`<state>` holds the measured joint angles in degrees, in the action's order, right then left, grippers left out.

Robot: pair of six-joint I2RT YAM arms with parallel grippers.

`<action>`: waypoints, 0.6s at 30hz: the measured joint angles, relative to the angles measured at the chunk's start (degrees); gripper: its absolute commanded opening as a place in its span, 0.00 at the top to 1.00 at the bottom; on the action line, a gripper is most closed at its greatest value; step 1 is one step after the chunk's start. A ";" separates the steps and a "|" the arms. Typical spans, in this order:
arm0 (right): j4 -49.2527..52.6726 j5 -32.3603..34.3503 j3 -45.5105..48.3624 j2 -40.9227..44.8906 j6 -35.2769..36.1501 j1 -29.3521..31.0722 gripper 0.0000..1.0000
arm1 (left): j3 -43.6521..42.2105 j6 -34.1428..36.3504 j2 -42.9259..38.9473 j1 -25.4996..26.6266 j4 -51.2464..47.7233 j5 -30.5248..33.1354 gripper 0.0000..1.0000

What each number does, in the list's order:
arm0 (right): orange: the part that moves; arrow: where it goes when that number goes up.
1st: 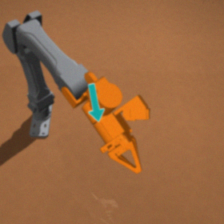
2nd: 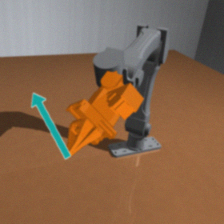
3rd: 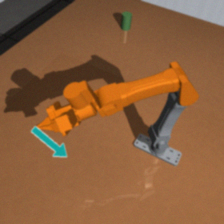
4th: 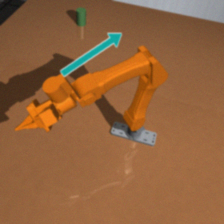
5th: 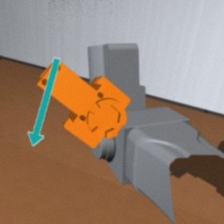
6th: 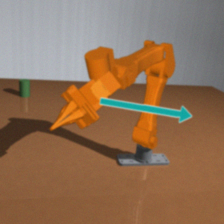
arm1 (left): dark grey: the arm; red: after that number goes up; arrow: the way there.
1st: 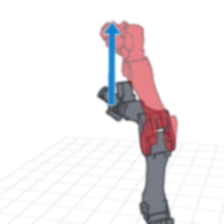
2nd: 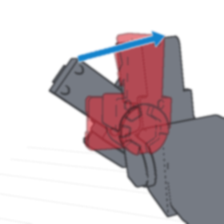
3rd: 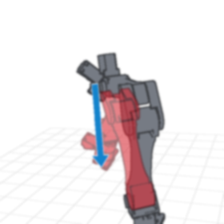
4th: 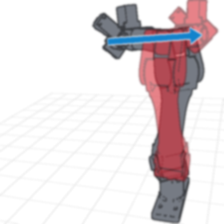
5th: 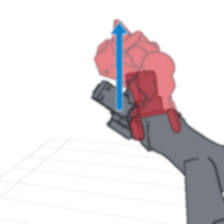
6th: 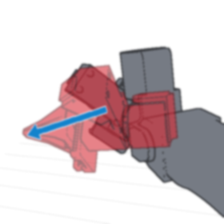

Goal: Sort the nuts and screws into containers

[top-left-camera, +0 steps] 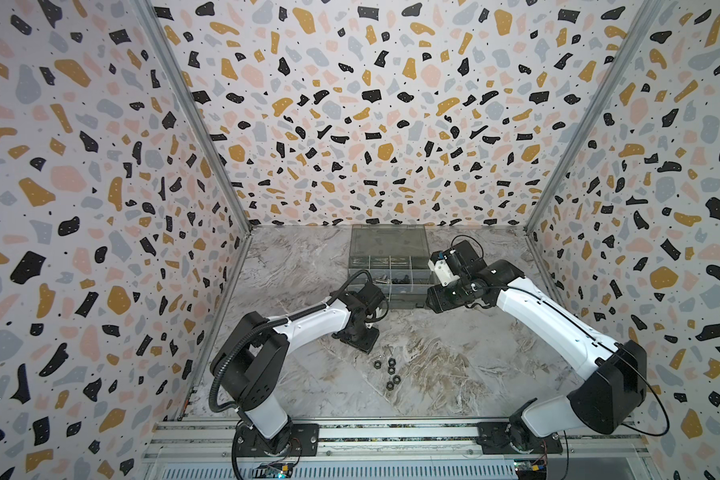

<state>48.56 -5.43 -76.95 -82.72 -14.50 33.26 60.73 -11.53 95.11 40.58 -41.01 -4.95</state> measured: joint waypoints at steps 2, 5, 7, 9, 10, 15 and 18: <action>0.48 0.39 0.44 1.25 -0.22 0.00 0.40 | -0.52 0.39 0.02 0.57 0.76 0.09 0.46; 1.03 0.90 1.40 2.80 -0.61 0.00 0.40 | -1.07 1.09 0.15 2.23 1.07 0.55 0.46; 1.22 1.20 2.03 3.58 -0.76 0.00 0.40 | -1.11 1.51 0.63 3.56 1.25 1.07 0.46; 1.49 1.44 2.49 4.04 -0.85 0.00 0.40 | -1.11 1.62 1.25 4.42 1.49 1.20 0.46; 1.49 1.62 2.78 4.26 -0.90 0.00 0.40 | -1.11 1.64 1.57 4.83 1.60 1.22 0.46; 1.68 1.97 4.20 4.76 -1.27 0.00 0.40 | -1.14 1.68 2.05 5.60 1.79 1.25 0.46; 1.66 2.03 4.59 4.79 -1.55 0.00 0.40 | -1.20 1.70 2.36 5.77 2.10 1.42 0.46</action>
<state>50.22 -3.40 -72.36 -77.93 -16.05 33.26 59.53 -9.82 97.47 46.35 -38.92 -3.53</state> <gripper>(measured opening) 0.600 0.536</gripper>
